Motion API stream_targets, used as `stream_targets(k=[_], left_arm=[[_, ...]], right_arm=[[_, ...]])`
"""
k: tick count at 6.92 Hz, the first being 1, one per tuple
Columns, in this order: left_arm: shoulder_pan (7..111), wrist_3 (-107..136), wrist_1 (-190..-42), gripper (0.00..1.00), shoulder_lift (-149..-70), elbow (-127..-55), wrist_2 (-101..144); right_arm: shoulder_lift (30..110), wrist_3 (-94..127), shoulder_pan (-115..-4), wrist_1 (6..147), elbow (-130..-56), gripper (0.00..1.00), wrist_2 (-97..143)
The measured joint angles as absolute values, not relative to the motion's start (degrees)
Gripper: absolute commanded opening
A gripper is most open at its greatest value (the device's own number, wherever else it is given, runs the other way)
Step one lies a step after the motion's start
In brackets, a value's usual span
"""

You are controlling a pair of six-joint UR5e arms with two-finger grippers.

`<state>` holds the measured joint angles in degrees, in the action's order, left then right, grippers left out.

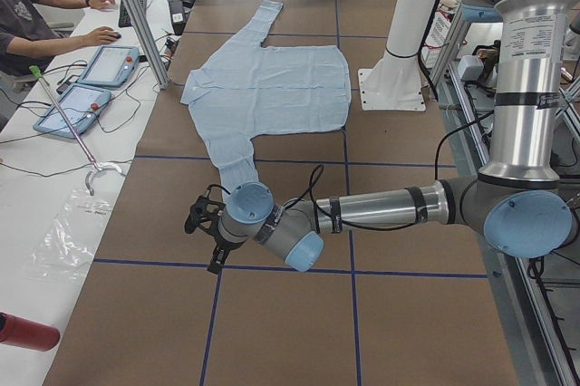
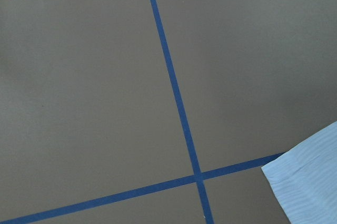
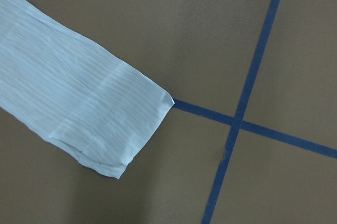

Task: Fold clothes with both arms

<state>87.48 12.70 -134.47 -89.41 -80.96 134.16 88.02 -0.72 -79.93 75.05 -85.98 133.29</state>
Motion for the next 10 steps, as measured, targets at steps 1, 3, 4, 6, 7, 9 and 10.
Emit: stream_targets(k=[1, 3, 4, 6, 7, 9, 10], left_arm=[[87.4, 13.0, -135.0, 1.0, -89.3, -81.1, 134.5], [87.3, 13.3, -135.3, 1.0, -89.3, -81.2, 134.8], [87.3, 13.4, -135.4, 1.0, -89.3, -81.3, 134.8], [87.2, 13.3, -135.4, 1.0, -89.5, -81.3, 134.7], [87.1, 13.3, -135.4, 1.0, -89.7, -81.3, 134.6], [87.1, 12.9, -135.9, 1.0, -89.8, -81.2, 134.4], [87.1, 12.9, -136.3, 1.0, -89.8, -81.1, 134.3]], right_arm=[[86.2, 2.9, -78.6, 71.3, -82.4, 0.97, 133.3], [80.1, 8.8, -75.0, 66.8, -74.3, 0.97, 133.1], [77.6, 9.6, -73.8, 65.6, -70.5, 0.96, 133.1], [75.6, 10.2, -72.8, 64.3, -66.0, 0.91, 133.2], [75.1, 10.2, -72.3, 64.2, -64.6, 0.9, 133.2], [74.1, 10.2, -71.1, 64.2, -62.5, 0.83, 133.2], [73.4, 10.2, -70.7, 64.2, -61.7, 0.61, 133.2]])
